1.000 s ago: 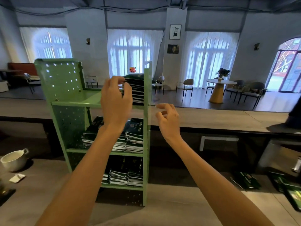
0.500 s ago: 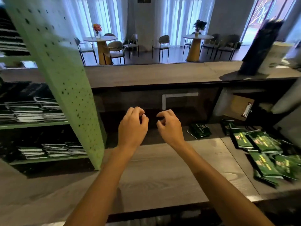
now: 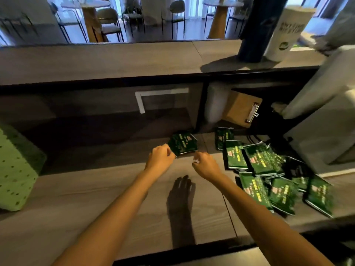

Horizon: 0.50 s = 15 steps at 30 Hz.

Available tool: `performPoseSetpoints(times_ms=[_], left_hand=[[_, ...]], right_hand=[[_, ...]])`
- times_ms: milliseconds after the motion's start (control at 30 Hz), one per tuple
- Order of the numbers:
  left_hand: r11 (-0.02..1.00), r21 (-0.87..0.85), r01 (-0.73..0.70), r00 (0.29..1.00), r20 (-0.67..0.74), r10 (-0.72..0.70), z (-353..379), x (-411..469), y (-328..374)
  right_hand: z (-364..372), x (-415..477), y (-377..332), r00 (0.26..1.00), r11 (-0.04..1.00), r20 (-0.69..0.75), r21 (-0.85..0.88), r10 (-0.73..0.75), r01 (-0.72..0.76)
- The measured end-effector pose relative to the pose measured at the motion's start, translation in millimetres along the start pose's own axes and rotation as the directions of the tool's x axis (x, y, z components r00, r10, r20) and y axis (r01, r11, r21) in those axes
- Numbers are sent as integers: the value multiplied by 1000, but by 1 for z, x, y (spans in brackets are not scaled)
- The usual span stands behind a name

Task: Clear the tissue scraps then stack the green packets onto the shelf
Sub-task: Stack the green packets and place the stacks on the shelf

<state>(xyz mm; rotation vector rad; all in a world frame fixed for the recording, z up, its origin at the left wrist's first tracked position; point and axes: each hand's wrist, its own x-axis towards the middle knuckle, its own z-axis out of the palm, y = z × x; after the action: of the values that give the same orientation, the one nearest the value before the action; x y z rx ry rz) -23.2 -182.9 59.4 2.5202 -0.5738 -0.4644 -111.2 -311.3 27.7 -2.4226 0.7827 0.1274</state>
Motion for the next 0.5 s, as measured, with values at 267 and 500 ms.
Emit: performPoseSetpoints(times_ms=[267, 500], left_hand=[[987, 1, 161, 983, 87, -161, 50, 83, 10], [989, -44, 138, 988, 73, -135, 83, 120, -18]], right_hand=[[8, 73, 20, 992, 982, 21, 140, 128, -129], [37, 117, 31, 984, 954, -68, 262, 167, -144]])
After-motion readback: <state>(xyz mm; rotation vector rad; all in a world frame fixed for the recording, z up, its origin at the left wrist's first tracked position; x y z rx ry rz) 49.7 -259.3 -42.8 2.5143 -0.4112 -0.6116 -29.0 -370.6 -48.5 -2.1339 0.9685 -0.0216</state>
